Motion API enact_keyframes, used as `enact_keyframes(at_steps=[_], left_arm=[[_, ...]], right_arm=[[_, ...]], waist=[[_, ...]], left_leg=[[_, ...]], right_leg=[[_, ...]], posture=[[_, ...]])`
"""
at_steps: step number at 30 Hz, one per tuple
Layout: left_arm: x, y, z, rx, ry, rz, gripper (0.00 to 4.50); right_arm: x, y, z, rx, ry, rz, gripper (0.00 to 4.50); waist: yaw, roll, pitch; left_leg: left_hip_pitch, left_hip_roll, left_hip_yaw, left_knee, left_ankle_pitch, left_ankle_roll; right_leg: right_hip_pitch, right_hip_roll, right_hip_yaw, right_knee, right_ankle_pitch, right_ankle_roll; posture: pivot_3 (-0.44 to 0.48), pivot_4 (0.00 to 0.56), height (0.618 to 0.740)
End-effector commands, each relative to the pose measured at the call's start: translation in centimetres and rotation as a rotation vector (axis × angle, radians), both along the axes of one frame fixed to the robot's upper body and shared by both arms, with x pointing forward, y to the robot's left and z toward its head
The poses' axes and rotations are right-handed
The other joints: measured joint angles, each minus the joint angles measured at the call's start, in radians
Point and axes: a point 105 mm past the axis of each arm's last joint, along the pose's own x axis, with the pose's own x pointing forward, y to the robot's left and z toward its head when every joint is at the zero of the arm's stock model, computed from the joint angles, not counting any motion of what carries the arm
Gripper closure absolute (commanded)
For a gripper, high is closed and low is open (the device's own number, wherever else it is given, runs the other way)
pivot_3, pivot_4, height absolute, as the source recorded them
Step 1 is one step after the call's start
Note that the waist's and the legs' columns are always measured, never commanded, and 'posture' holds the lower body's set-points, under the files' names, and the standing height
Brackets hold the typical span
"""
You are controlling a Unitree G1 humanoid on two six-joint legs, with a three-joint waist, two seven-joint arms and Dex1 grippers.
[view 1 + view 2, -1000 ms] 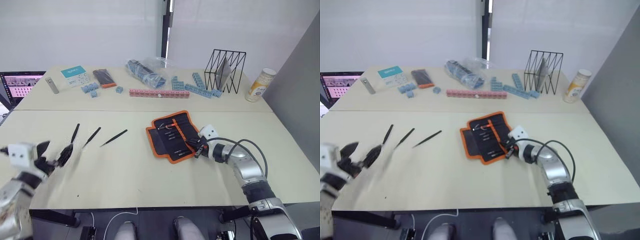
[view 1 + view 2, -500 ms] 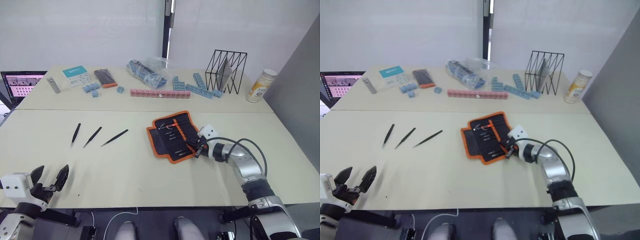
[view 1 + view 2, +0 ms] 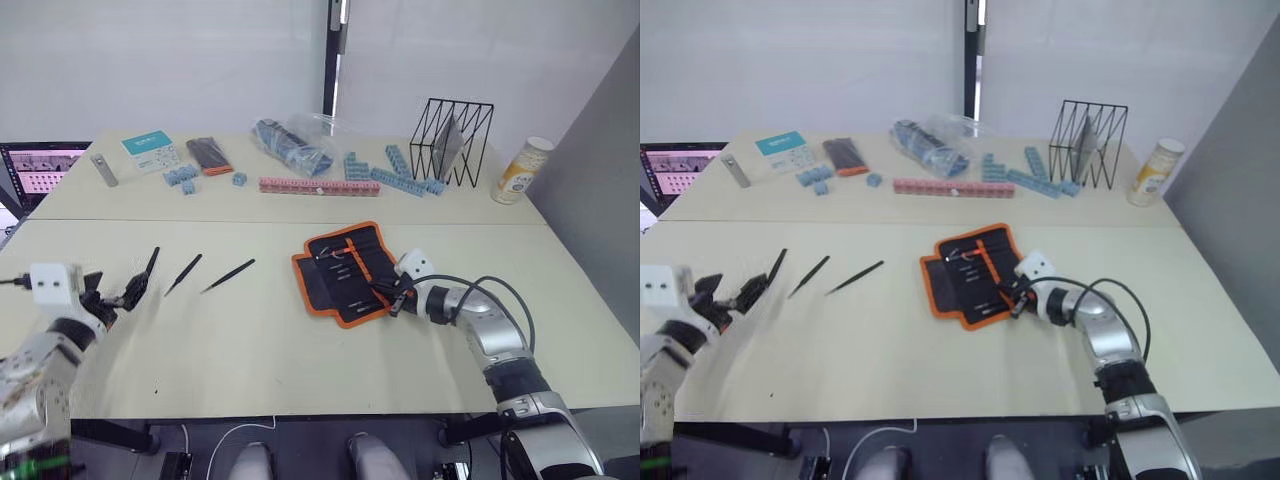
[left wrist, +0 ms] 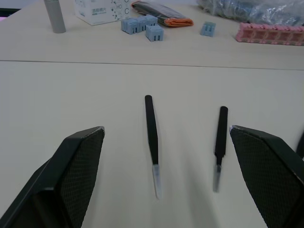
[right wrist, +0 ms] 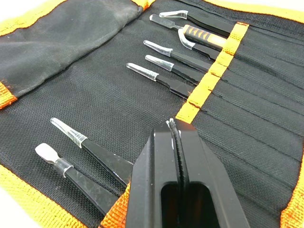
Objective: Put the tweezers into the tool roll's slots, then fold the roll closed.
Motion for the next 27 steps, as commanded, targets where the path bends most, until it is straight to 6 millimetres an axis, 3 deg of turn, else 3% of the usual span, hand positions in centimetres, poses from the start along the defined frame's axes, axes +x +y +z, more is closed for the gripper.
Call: enact_keyframes(at_steps=[1, 7, 14, 21, 27], left_arm=[[1.0, 1.7, -1.3, 0.009, 0.09, 0.064, 0.02], [3.0, 0.5, -3.9, -0.011, 0.164, 0.024, 0.02], [4.0, -1.3, -5.8, 0.043, 0.213, -0.048, 2.12], [3.7, -0.9, -5.7, 0.039, 0.206, -0.041, 4.46], [2.8, 1.1, -3.3, 0.003, 0.096, 0.03, 4.49]], right_arm=[[-0.6, -0.4, -1.0, -0.014, 0.031, -0.01, 4.5], [-0.9, -0.6, -0.9, -0.009, 0.03, -0.024, 4.5], [-1.0, -0.7, -0.9, -0.009, 0.028, -0.033, 4.5], [-1.2, -0.6, -1.0, -0.017, 0.028, -0.031, 4.5], [-1.1, -0.4, -1.0, -0.019, 0.03, -0.025, 4.5]], waist=[[0.0, 0.0, 0.0], [0.007, 0.0, 0.0], [0.031, 0.002, -0.001], [0.037, 0.003, -0.001], [0.032, 0.003, -0.001]], left_leg=[[0.0, 0.0, 0.0, 0.0, 0.0, 0.0], [-0.001, 0.0, -0.001, -0.001, 0.0, 0.0], [0.0, -0.001, -0.001, 0.001, 0.0, 0.0], [0.0, -0.001, 0.0, 0.0, 0.0, 0.0], [0.0, -0.001, 0.0, 0.0, 0.0, 0.0]], right_leg=[[0.0, 0.0, 0.0, 0.0, 0.0, 0.0], [0.0, 0.0, 0.0, 0.0, 0.001, 0.004], [0.001, 0.0, 0.0, 0.0, 0.002, 0.004], [0.001, -0.001, 0.0, 0.0, 0.002, 0.004], [0.001, -0.001, 0.0, 0.0, 0.002, 0.005]], posture=[[0.0, 0.15, 0.74], [0.0, 0.15, 0.74], [0.0, 0.15, 0.74], [0.0, 0.15, 0.74], [0.0, 0.15, 0.74]])
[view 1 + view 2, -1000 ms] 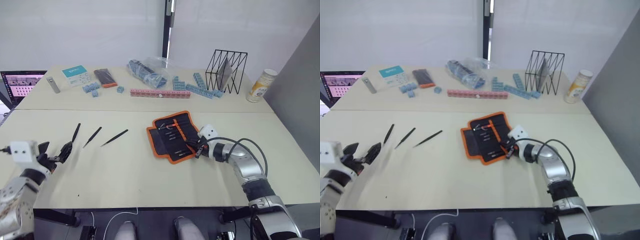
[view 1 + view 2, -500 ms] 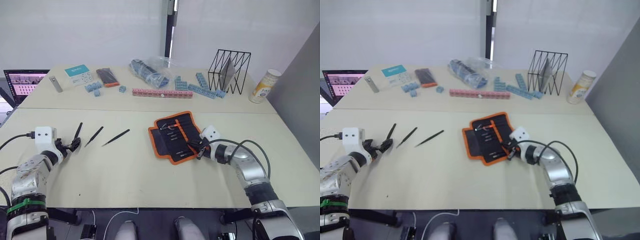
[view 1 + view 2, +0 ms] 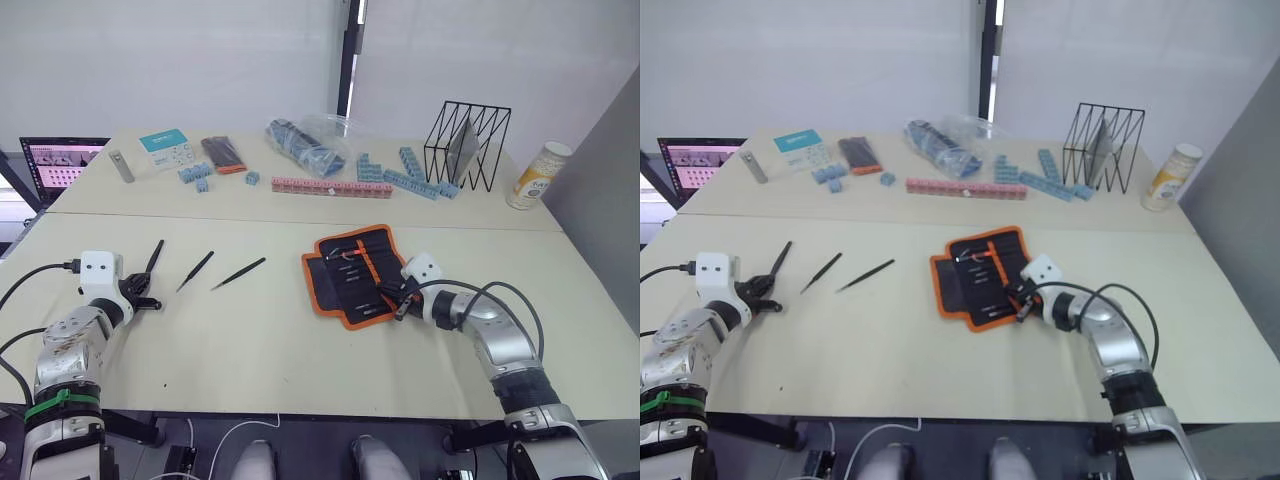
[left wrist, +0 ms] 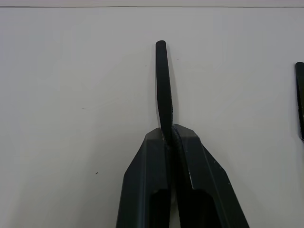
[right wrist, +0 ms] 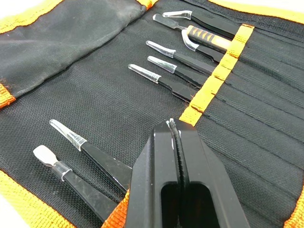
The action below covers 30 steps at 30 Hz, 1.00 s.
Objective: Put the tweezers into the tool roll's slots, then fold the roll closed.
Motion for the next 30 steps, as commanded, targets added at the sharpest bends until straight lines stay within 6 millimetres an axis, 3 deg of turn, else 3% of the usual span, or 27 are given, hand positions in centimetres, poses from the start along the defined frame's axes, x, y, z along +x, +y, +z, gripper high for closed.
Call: enact_keyframes(at_steps=[1, 3, 8, 14, 18, 21, 28, 30], left_arm=[[-0.8, 0.7, 1.6, -0.008, -0.068, 0.015, 4.49], [-1.0, 0.3, 3.3, -0.018, -0.144, -0.014, 4.49], [-1.6, -4.0, 8.1, -0.011, -0.327, -0.262, 4.49], [-2.0, -9.4, 10.9, 0.0, -0.359, -0.556, 4.49], [-2.5, -12.4, 10.9, 0.021, -0.3, -0.743, 4.49], [-3.0, -14.3, 9.8, 0.032, -0.22, -0.879, 4.49], [-2.9, -16.9, 8.4, 0.108, -0.1, -1.066, 4.49], [-2.5, -17.6, 8.3, 0.131, -0.079, -1.1, 4.49]], right_arm=[[-0.4, 0.3, -0.9, -0.011, 0.032, 0.019, 4.5], [-0.4, 0.3, -0.9, -0.012, 0.033, 0.018, 4.5], [-0.3, 0.2, -1.0, -0.014, 0.035, 0.014, 4.5], [0.0, 0.1, -0.1, 0.017, 0.007, -0.009, 4.5], [0.0, -0.2, 1.1, 0.06, -0.011, -0.034, 4.5], [-0.2, 0.0, 2.0, 0.112, -0.018, -0.05, 4.5], [-0.6, 0.6, 3.7, 0.18, -0.029, -0.081, 4.5], [-0.9, 0.8, 3.4, 0.158, -0.027, -0.087, 4.5]], waist=[[-0.005, 0.0, 0.0], [-0.006, -0.001, 0.0], [-0.001, -0.002, 0.001], [-0.005, -0.002, 0.001], [-0.005, -0.002, 0.001], [-0.005, -0.001, 0.002], [-0.006, -0.001, 0.002], [-0.002, -0.001, 0.002]], left_leg=[[0.0, 0.0, 0.0, 0.0, 0.0, 0.0], [-0.001, 0.0, 0.0, -0.001, 0.0, 0.0], [-0.002, 0.0, 0.0, -0.001, 0.0, 0.0], [-0.001, 0.0, 0.0, 0.0, 0.0, 0.0], [-0.002, 0.0, 0.0, 0.0, 0.0, 0.0], [-0.002, 0.0, 0.001, 0.0, 0.0, 0.0], [-0.009, 0.0, 0.0, 0.001, 0.0, 0.0], [-0.015, 0.0, 0.0, 0.003, 0.0, 0.0]], right_leg=[[0.0, 0.0, 0.0, 0.0, 0.0, 0.0], [-0.001, 0.0, 0.0, 0.0, 0.0, 0.0], [-0.001, 0.0, 0.0, -0.001, 0.0, 0.0], [-0.001, 0.0, 0.0, -0.001, -0.003, -0.006], [-0.001, 0.0, 0.0, -0.001, -0.003, -0.006], [-0.001, 0.0, 0.001, -0.001, -0.003, -0.005], [-0.009, 0.0, 0.001, 0.0, -0.003, -0.005], [-0.015, 0.0, 0.001, 0.003, 0.001, 0.002]], posture=[[0.0, 0.15, 0.74], [0.0, 0.15, 0.74], [0.0, 0.15, 0.74], [0.0, 0.15, 0.74], [0.0, 0.15, 0.74], [0.0, 0.15, 0.74], [0.0, 0.15, 0.74], [0.0, 0.15, 0.74]])
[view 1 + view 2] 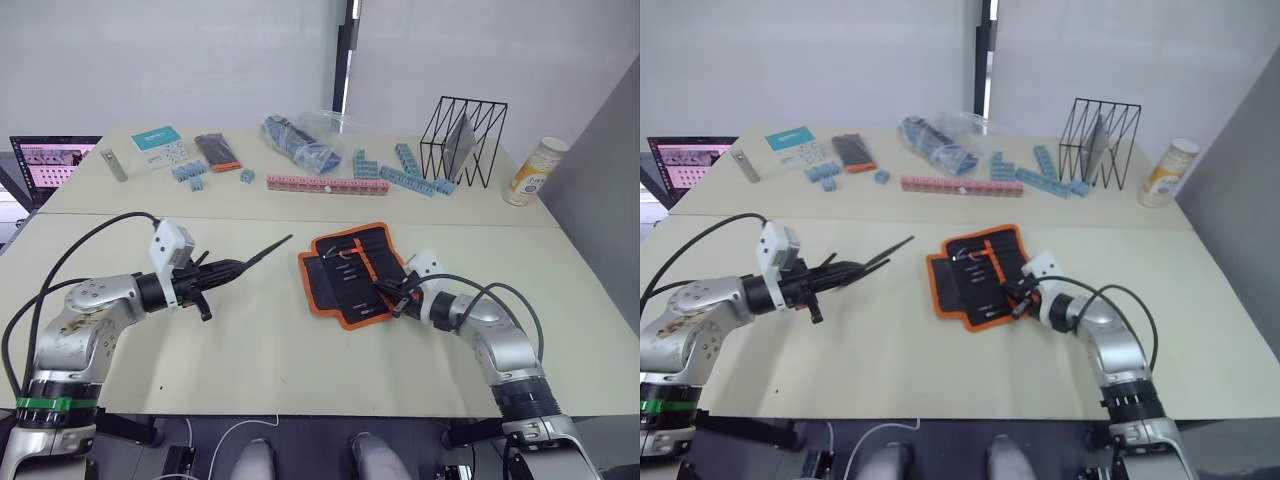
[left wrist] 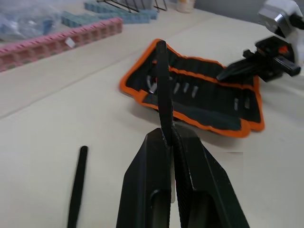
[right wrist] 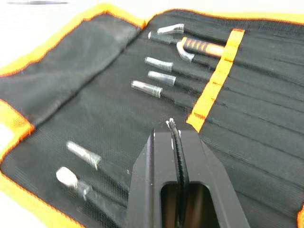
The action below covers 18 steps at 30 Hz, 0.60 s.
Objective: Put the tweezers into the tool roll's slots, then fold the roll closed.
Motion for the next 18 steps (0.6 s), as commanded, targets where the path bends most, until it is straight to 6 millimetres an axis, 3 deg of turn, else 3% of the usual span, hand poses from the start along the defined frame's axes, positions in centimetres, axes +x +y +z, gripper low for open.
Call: enact_keyframes(at_steps=[1, 11, 18], left_arm=[[0.4, -0.9, 0.8, 0.061, -0.023, -0.064, 4.49], [2.6, -5.4, 0.3, 0.166, -0.019, -0.208, 4.49], [3.9, -8.1, -0.4, 0.257, -0.031, -0.247, 4.49]], right_arm=[[-0.4, 0.3, 1.1, 0.0, -0.041, -0.01, 4.5], [-2.5, -0.3, -0.3, -0.002, -0.007, -0.082, 4.5], [-2.5, -0.7, -0.8, -0.005, 0.008, -0.122, 4.5]], waist=[[0.001, 0.0, 0.0], [0.007, 0.0, 0.0], [0.002, 0.0, 0.0]], left_leg=[[-0.001, 0.0, 0.0, 0.0, 0.0, 0.0], [-0.003, -0.001, -0.001, 0.0, 0.0, 0.0], [-0.002, -0.001, -0.001, 0.002, 0.0, 0.0]], right_leg=[[-0.001, 0.0, 0.0, 0.0, 0.0, 0.0], [-0.002, 0.0, 0.0, 0.001, -0.001, 0.001], [-0.003, 0.001, 0.001, 0.006, -0.001, 0.0]], posture=[[0.0, 0.15, 0.74], [0.0, 0.15, 0.74], [0.0, 0.15, 0.74]])
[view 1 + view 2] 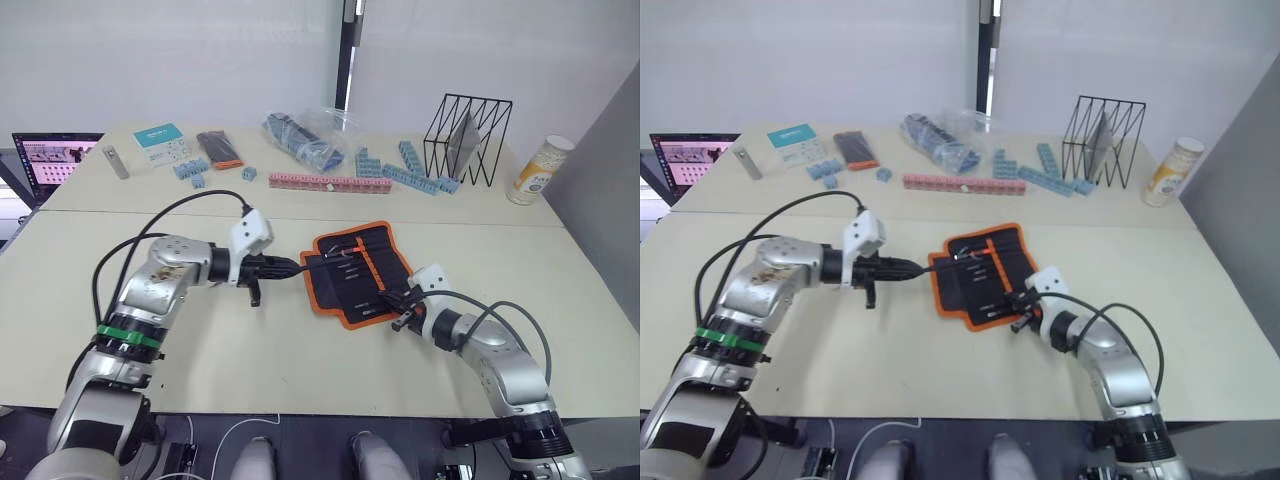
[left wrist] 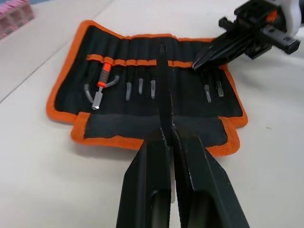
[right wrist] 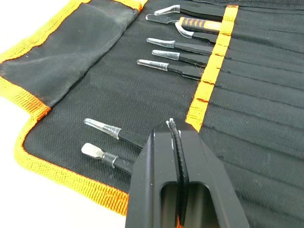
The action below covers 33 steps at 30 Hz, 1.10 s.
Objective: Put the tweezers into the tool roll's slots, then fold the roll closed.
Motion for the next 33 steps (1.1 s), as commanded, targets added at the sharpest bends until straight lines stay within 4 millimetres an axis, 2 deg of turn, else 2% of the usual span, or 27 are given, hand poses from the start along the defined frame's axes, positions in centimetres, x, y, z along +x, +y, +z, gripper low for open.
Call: enact_keyframes(at_steps=[1, 10, 16, 23, 33], left_arm=[[0.7, -0.9, 0.9, 0.036, -0.046, -0.013, 4.49], [1.6, -3.7, -0.6, 0.114, -0.023, -0.048, 4.49], [1.9, -4.9, -1.3, 0.157, 0.034, -0.043, 4.49], [2.1, -5.1, -2.1, 0.207, 0.07, -0.037, 4.49], [3.1, -5.4, -1.9, 0.178, 0.078, 0.016, 4.49]], right_arm=[[0.0, -0.5, 0.6, -0.001, -0.026, -0.03, 4.5], [-0.1, -0.6, 0.3, -0.008, -0.021, -0.05, 4.5], [0.0, -0.4, 0.7, -0.016, -0.029, -0.055, 4.5], [0.1, -0.2, 0.9, -0.015, -0.03, -0.058, 4.5], [0.0, 0.4, 0.7, -0.004, -0.022, -0.05, 4.5]], waist=[[0.0, 0.0, 0.0], [0.003, 0.0, 0.0], [0.003, 0.0, 0.0], [0.002, 0.0, 0.0], [0.001, 0.0, 0.0]], left_leg=[[0.0, 0.0, 0.0, 0.0, 0.0, 0.0], [0.0, -0.001, -0.001, 0.001, 0.0, 0.0], [0.0, -0.001, -0.001, 0.002, 0.0, 0.0], [0.0, -0.001, -0.001, 0.002, 0.0, 0.0], [0.0, -0.001, -0.001, 0.002, 0.0, 0.0]], right_leg=[[0.0, 0.0, 0.0, 0.0, 0.0, 0.0], [0.001, 0.0, 0.0, 0.0, 0.0, 0.001], [0.001, 0.0, 0.0, 0.001, 0.0, 0.001], [0.001, 0.0, 0.0, 0.001, 0.0, 0.001], [0.001, 0.0, 0.0, 0.002, 0.0, 0.001]], posture=[[0.0, 0.15, 0.74], [0.0, 0.15, 0.74], [0.0, 0.15, 0.74], [0.0, 0.15, 0.74], [0.0, 0.15, 0.74]])
